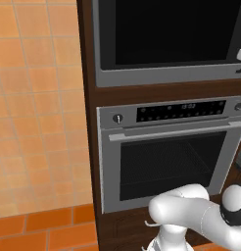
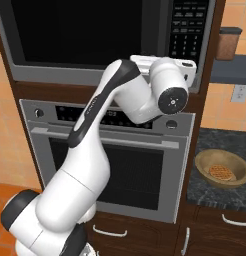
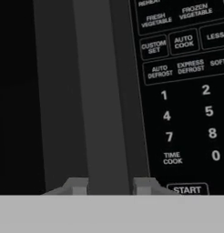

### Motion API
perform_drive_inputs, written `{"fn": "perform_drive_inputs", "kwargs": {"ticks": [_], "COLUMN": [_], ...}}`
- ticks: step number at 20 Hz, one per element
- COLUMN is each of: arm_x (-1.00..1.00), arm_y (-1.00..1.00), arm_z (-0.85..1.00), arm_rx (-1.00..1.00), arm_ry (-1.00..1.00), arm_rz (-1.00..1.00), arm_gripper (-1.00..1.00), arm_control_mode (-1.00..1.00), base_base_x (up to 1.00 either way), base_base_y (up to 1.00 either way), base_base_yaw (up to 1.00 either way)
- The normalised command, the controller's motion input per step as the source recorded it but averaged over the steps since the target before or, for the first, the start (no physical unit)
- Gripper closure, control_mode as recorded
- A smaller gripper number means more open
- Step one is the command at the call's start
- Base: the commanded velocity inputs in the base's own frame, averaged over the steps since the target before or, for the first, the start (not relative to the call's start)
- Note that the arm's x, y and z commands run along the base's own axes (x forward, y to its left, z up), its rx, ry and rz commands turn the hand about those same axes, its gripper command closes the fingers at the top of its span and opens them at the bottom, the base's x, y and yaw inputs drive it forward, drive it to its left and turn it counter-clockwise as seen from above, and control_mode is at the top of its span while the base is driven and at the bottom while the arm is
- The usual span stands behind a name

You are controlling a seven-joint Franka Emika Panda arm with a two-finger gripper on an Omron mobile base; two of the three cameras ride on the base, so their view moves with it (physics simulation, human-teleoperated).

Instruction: Open the microwave, place the bowl with waffle inside the microwave, then close the microwave door and turn it on.

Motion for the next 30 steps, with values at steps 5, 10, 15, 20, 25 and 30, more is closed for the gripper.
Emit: {"fn": "perform_drive_inputs", "kwargs": {"ticks": [5,10,15,20,25,30], "arm_x": [-0.20,-0.97,-1.00,-1.00,-1.00,-0.89], "arm_y": [0.00,0.07,0.16,0.27,0.34,0.33], "arm_z": [0.00,0.00,0.00,0.00,0.00,0.00], "arm_rx": [0.00,0.00,0.00,-0.02,-0.05,-0.03], "arm_ry": [0.00,0.00,0.00,-0.03,0.00,0.00], "arm_rz": [0.00,-0.03,-0.05,-0.02,0.00,0.00], "arm_gripper": [1.00,1.00,1.00,1.00,1.00,1.00], "arm_control_mode": [-1.00,-1.00,-1.00,-1.00,-1.00,-1.00], "base_base_x": [0.00,0.00,0.00,0.00,0.00,0.00], "base_base_y": [0.00,0.00,0.00,0.00,0.00,0.00], "base_base_yaw": [0.00,0.00,0.00,0.00,0.00,0.00]}}
